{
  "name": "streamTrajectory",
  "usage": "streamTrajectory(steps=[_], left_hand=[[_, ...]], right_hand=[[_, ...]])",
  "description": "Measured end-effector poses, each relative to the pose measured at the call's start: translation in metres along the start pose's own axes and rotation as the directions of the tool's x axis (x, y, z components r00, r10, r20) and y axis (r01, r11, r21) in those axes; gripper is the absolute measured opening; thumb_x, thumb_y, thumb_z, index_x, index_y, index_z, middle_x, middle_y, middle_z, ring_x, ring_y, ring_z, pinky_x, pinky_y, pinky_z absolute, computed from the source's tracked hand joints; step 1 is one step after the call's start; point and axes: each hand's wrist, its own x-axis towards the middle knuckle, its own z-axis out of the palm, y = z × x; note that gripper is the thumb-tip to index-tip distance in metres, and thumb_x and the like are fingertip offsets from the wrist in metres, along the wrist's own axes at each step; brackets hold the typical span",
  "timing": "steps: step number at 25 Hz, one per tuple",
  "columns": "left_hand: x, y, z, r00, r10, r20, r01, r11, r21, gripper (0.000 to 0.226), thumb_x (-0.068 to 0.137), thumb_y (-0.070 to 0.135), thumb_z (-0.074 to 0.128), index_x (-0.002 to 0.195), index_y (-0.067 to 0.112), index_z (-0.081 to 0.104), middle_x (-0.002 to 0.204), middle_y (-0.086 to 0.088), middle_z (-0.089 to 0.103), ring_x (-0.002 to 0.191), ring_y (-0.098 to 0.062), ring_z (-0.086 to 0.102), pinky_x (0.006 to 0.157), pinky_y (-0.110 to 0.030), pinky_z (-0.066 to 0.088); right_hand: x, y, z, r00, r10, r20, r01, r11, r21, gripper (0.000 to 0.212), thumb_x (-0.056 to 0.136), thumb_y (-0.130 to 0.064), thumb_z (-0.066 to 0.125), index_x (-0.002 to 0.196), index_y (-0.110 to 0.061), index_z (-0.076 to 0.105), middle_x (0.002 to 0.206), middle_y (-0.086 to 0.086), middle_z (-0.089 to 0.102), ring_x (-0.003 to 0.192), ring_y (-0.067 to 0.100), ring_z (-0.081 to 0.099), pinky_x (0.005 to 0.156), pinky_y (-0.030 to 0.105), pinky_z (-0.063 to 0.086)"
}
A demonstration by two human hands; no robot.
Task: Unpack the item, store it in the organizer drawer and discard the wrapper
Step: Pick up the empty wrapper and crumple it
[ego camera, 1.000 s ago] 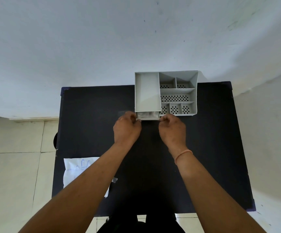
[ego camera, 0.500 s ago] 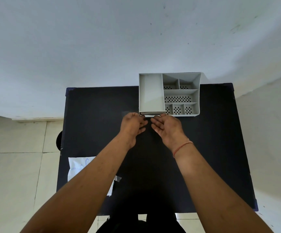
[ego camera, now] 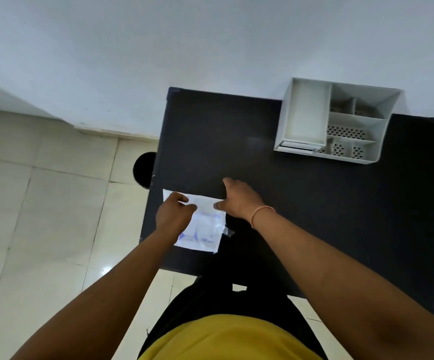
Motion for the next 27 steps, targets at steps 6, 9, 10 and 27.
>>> streamTrajectory(steps=[6,9,10,27], left_hand=[[0.005,-0.051,-0.015,0.991,0.050,0.125,-0.057,0.997,0.050,0.063,0.087,0.031,0.085,0.141,0.015,0.056,0.140,-0.013,0.067,0.122,-0.034,0.067,0.100,-0.043,0.055],[0.002,-0.063,-0.018,0.977,0.128,0.168,-0.129,0.992,-0.001,0.078,0.082,0.035,0.090,0.148,0.018,0.051,0.148,-0.010,0.062,0.129,-0.031,0.064,0.106,-0.045,0.054],[0.000,-0.066,-0.022,0.971,0.165,0.173,-0.163,0.986,-0.027,0.085,0.079,0.037,0.092,0.150,0.019,0.049,0.149,-0.007,0.060,0.130,-0.029,0.063,0.108,-0.046,0.054],[-0.123,-0.016,-0.085,0.910,0.300,0.286,0.225,0.222,-0.949,0.018,0.103,0.016,0.063,0.113,0.010,0.077,0.090,-0.008,0.081,0.069,-0.016,0.076,0.050,-0.023,0.061]], right_hand=[[0.016,-0.027,0.047,0.998,0.058,0.039,-0.048,0.975,-0.215,0.041,0.080,-0.045,0.078,0.116,-0.029,0.067,0.123,0.002,0.068,0.124,0.031,0.055,0.105,0.052,0.044],[0.000,-0.037,0.047,0.992,0.055,0.115,-0.073,0.985,0.154,0.013,0.082,-0.029,0.078,0.077,-0.024,0.068,0.094,0.002,0.072,0.095,0.026,0.068,0.087,0.040,0.055],[-0.011,-0.042,0.043,0.985,0.030,0.170,-0.093,0.923,0.373,0.012,0.084,-0.023,0.075,0.076,-0.020,0.067,0.091,0.005,0.072,0.089,0.025,0.069,0.084,0.039,0.057],[-0.153,-0.057,0.000,0.985,-0.162,-0.050,0.114,0.417,0.902,0.037,0.092,-0.008,0.072,0.123,-0.030,0.073,0.125,0.007,0.074,0.104,0.026,0.072,0.077,0.044,0.063]])
